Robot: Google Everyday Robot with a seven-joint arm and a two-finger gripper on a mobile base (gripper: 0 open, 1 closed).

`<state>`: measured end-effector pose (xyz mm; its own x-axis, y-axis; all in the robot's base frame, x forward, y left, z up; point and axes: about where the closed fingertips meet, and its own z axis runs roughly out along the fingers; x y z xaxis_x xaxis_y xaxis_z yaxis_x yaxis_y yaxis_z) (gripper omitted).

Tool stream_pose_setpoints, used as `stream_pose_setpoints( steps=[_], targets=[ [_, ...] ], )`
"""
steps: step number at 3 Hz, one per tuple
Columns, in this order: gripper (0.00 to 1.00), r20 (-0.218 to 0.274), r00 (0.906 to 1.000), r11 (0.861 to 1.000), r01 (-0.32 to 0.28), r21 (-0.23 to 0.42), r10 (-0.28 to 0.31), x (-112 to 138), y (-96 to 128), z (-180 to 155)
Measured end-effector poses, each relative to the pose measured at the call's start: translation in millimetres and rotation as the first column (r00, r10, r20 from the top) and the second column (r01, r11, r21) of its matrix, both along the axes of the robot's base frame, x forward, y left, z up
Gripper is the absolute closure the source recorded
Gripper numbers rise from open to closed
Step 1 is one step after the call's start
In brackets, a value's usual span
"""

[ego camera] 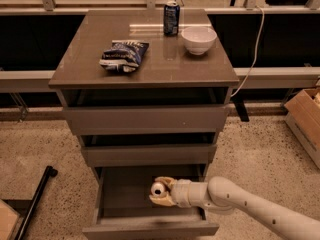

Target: Pick coke can from bottom drawer and place on counter

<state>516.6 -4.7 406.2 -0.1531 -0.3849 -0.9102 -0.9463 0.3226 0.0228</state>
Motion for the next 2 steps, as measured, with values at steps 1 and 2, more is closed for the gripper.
stream_pose_setpoints(
  steps=[1,2],
  targets=[
    [1.00,0.102,0.9944,0.998,0.030,-0.046,-0.026,-12.7,17.6,85.2],
    [1.00,0.134,0.9906,0.995,-0.014,-0.101,0.027,-35.0,27.8,101.6]
  ],
)
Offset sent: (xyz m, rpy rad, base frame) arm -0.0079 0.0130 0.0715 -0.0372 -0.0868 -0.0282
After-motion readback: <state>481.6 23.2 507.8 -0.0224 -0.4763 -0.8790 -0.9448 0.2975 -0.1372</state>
